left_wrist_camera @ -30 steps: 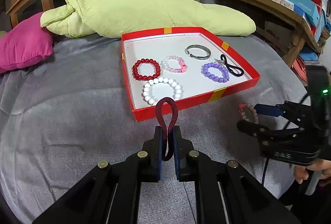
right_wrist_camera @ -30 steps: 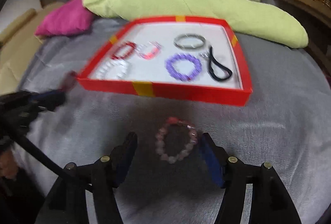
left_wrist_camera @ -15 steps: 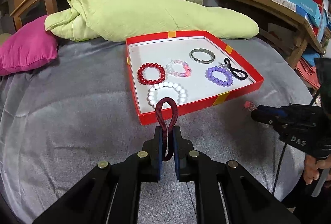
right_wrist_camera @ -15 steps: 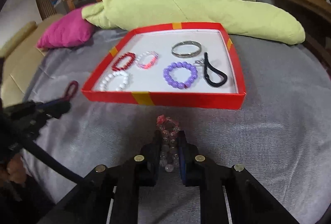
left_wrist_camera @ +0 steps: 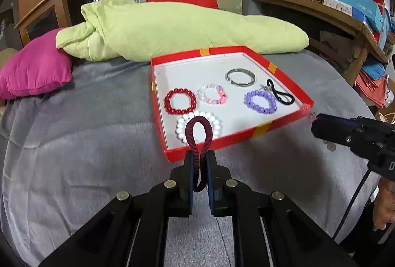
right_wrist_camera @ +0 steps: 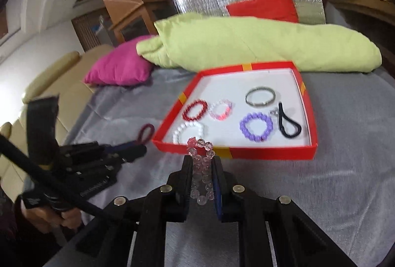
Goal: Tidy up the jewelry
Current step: 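Carry the maroon bangle and pink beaded bracelet over the tray with both tools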
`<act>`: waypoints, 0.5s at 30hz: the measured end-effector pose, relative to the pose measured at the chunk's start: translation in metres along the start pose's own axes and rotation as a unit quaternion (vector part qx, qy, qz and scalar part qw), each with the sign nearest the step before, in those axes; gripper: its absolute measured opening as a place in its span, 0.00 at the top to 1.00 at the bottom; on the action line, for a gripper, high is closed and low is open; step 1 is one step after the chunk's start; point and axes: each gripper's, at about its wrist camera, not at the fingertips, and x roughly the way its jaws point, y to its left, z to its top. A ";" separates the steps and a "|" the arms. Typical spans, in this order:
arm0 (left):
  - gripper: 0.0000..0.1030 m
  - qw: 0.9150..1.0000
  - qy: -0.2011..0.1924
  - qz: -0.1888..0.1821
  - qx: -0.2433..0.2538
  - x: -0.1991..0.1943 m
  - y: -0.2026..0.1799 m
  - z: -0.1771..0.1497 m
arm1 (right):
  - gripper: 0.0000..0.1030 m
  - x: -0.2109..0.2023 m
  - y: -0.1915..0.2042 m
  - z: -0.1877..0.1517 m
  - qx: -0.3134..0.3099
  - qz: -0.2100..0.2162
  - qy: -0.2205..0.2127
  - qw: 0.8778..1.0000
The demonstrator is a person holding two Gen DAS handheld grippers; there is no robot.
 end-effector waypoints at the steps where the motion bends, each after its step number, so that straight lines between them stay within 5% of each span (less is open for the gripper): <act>1: 0.90 1.000 -0.003 0.001 0.000 0.000 -0.001 0.001 | 0.84 -0.002 0.000 0.002 0.006 0.000 -0.007 1.000; 15: 0.90 1.000 -0.022 0.005 -0.003 0.007 -0.007 0.019 | 0.84 0.008 -0.017 0.030 0.052 -0.001 -0.010 0.999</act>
